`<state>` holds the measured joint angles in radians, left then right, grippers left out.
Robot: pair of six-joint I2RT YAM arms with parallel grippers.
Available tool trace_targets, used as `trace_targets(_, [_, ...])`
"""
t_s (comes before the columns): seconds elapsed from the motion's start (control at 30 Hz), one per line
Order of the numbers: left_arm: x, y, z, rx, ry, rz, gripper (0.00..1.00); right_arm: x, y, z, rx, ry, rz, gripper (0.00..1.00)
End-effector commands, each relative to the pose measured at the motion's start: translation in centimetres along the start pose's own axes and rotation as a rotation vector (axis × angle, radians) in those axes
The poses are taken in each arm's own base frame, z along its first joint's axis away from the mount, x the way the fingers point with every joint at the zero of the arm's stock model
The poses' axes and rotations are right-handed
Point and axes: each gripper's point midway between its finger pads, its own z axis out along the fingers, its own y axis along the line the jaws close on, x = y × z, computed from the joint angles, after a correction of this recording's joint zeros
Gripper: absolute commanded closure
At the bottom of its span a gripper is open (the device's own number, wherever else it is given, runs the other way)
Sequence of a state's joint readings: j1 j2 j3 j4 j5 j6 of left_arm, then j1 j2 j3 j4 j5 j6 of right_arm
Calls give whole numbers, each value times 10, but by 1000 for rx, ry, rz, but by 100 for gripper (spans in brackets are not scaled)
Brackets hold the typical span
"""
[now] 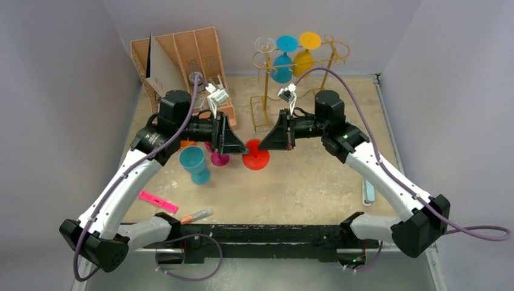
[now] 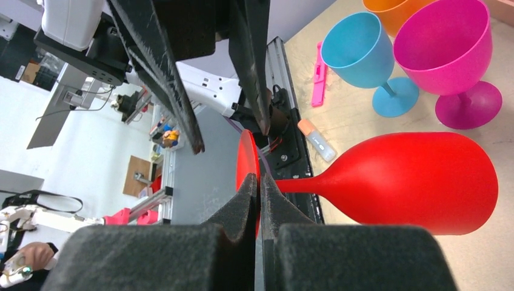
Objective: Take the wine glass off the wine glass rack
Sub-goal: Place the wine glass at the center of the board.
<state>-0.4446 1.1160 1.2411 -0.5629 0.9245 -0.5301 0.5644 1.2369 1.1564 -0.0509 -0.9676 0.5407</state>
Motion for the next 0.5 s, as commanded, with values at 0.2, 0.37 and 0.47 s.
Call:
trace_targets(0.2, [14, -10, 14, 17, 83, 85, 64, -18, 18, -3, -30, -73, -107, 100])
trace_targets(0.37, [18, -6, 19, 2, 101, 77, 74, -18, 18, -4, -27, -92, -125, 100])
trace_targets(0.47, [15, -3, 18, -29, 98, 81, 82, -17, 17, -4, -23, -93, -123, 100])
